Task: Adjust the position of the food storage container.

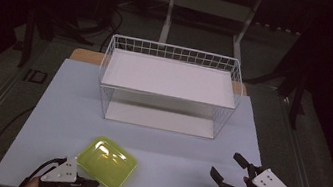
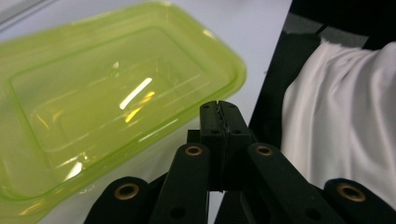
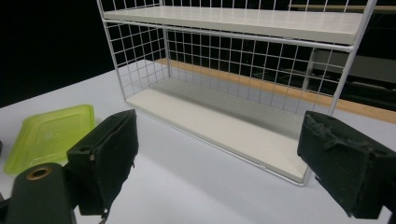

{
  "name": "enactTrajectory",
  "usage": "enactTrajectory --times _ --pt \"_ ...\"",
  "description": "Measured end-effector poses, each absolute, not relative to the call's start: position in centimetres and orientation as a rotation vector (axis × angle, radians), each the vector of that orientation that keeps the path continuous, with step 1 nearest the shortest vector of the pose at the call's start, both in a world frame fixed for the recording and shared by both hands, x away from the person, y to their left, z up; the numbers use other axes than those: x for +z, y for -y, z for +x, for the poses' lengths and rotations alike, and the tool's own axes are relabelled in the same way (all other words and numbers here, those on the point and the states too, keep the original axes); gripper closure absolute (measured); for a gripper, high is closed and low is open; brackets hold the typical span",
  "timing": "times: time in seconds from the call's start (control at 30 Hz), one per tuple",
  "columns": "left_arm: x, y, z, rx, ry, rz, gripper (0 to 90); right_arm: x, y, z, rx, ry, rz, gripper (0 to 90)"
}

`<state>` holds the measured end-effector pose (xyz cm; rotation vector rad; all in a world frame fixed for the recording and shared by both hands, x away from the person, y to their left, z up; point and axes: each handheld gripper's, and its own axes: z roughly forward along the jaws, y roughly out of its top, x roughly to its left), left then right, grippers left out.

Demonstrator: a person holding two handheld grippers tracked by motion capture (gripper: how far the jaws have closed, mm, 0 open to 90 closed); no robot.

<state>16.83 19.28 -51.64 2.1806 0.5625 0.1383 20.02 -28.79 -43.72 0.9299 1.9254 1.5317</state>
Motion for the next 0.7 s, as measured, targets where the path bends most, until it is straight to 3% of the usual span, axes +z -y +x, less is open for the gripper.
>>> enactTrajectory --times 0.7 --pt "-52.3 -16.3 19.5 0.156 -0.589 2.160 90.0 -43.9 29.1 20.3 1.553 -1.945 0.949 12.4"
